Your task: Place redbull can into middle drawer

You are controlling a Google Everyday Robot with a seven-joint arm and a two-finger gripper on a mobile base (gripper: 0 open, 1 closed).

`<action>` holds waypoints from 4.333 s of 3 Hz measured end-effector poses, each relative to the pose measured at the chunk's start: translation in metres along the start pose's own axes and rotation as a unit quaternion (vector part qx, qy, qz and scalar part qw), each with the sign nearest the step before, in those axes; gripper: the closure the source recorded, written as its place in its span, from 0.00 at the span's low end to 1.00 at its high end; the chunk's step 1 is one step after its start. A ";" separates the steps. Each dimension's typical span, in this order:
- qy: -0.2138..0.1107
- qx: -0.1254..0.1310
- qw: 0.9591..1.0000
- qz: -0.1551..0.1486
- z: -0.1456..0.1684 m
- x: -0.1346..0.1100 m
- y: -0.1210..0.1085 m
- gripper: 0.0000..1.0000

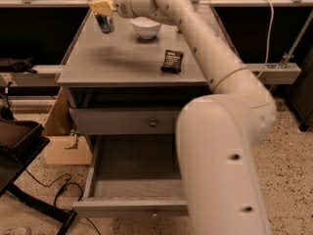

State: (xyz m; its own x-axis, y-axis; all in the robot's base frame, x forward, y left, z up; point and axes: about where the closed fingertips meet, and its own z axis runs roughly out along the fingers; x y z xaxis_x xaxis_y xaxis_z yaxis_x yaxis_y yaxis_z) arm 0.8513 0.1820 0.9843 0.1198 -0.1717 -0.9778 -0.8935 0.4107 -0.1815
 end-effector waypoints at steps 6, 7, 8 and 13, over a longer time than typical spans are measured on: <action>0.008 0.068 0.994 0.087 -0.265 0.045 0.206 1.00; 0.016 0.084 0.990 0.116 -0.283 0.133 0.219 1.00; 0.003 0.106 0.986 0.126 -0.286 0.199 0.216 1.00; -0.043 0.010 0.995 0.090 -0.227 0.329 0.222 1.00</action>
Offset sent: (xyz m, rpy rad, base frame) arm -0.2454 -0.1765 -0.0014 -0.2482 0.1447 -0.2723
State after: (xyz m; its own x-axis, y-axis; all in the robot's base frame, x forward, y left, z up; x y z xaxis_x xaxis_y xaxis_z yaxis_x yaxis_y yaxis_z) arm 0.5941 0.0131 0.6460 -0.0041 -0.0178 -0.9998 -0.8954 0.4452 -0.0043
